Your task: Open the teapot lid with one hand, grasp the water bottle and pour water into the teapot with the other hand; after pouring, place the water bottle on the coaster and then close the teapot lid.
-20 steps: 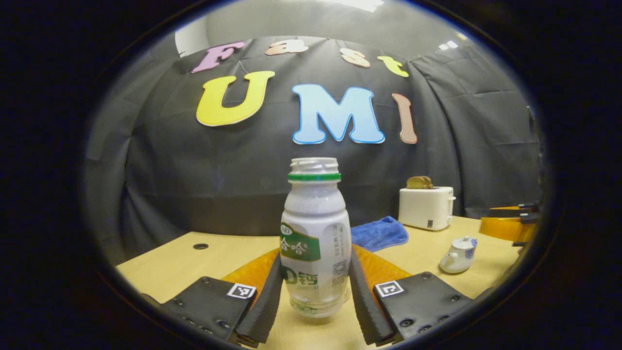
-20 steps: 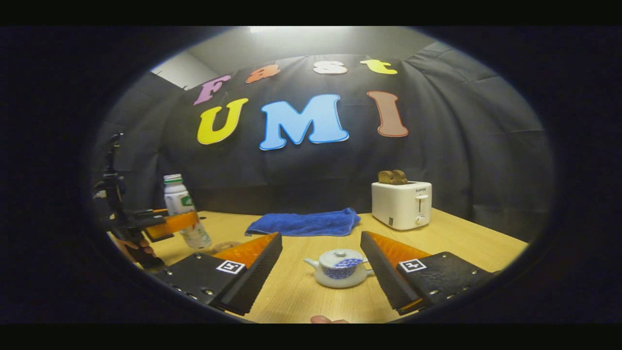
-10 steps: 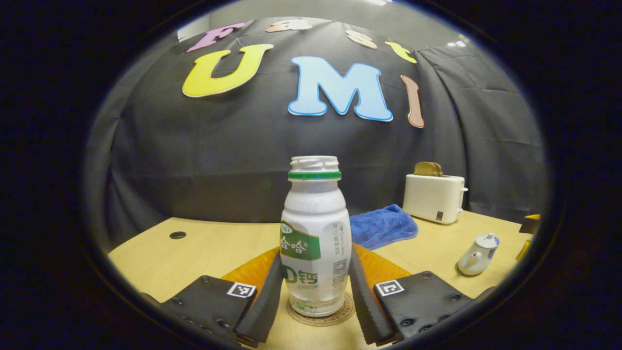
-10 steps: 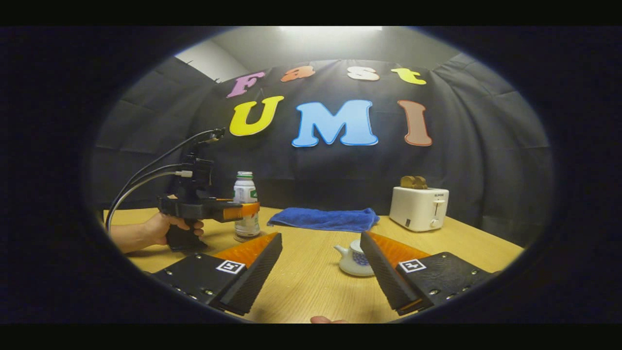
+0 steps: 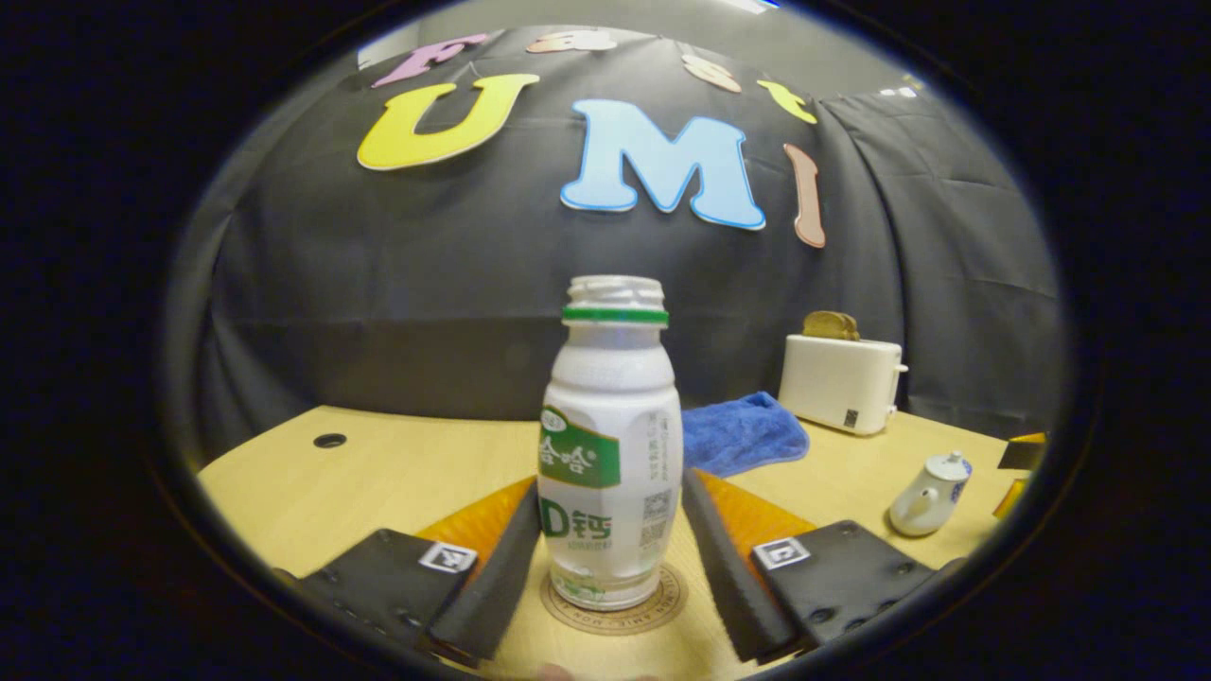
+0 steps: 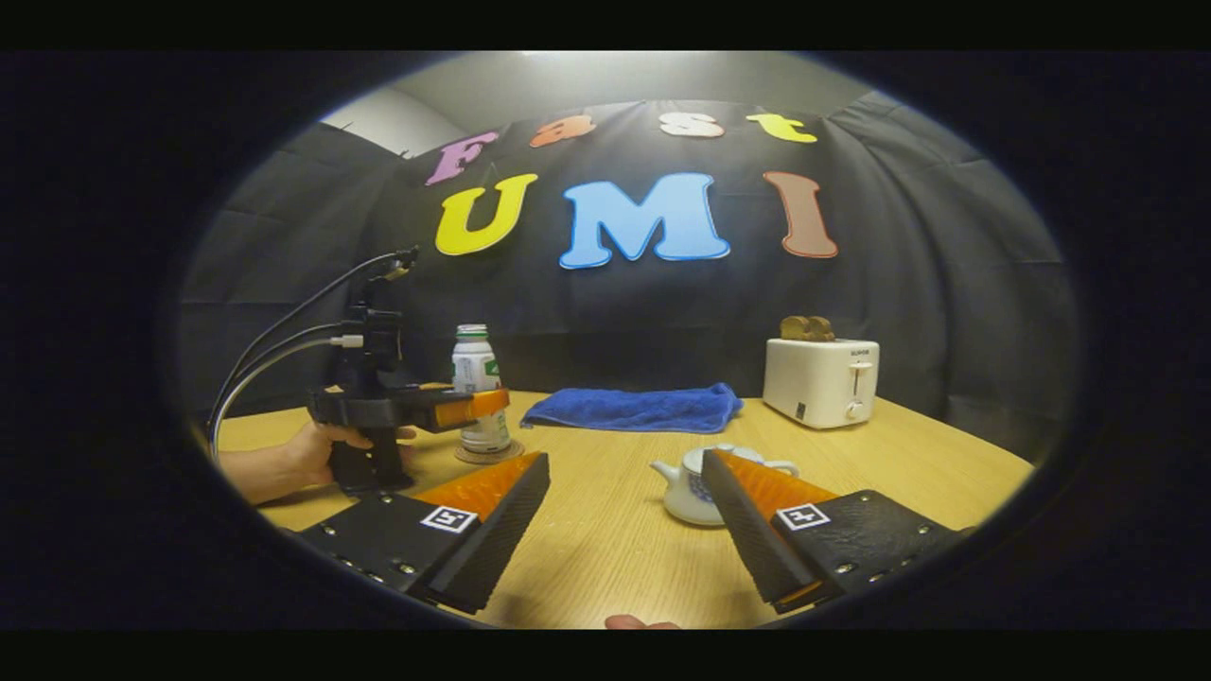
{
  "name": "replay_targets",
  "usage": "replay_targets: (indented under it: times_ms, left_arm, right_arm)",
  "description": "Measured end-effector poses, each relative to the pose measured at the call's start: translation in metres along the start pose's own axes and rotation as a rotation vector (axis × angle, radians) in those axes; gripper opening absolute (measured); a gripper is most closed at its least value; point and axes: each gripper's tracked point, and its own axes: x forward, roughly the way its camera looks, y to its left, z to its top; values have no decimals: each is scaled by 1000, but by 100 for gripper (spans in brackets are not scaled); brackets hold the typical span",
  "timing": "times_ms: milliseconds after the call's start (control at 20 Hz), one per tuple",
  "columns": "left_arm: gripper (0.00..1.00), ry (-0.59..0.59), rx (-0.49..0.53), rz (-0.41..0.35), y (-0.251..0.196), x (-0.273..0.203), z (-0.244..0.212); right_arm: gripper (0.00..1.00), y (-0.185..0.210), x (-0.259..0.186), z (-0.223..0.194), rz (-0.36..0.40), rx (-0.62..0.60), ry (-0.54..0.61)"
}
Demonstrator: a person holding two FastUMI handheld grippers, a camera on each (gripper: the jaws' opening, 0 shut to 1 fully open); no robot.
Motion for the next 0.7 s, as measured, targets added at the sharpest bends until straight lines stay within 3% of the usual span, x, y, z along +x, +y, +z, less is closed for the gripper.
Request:
replay_targets:
  times_ms: [100, 200, 400, 550, 700]
  left_arm:
    - [100, -63, -4, 11, 0, -9, 17]
    - [100, -71, -16, 1, -3, -19, 20]
    - [99, -45, -18, 49, 2, -46, 12]
    - [100, -21, -54, 88, 4, -93, 4]
    - [100, -7, -85, 117, -15, -149, -10]
  right_arm:
    - [99, 1, 1, -3, 3, -3, 7]
    - [99, 1, -1, -3, 1, -7, 8]
    - [99, 4, -5, 1, 7, -27, -11]
    - [99, 15, -11, 5, 20, -49, -21]
    - [99, 26, -17, -4, -13, -28, 12]
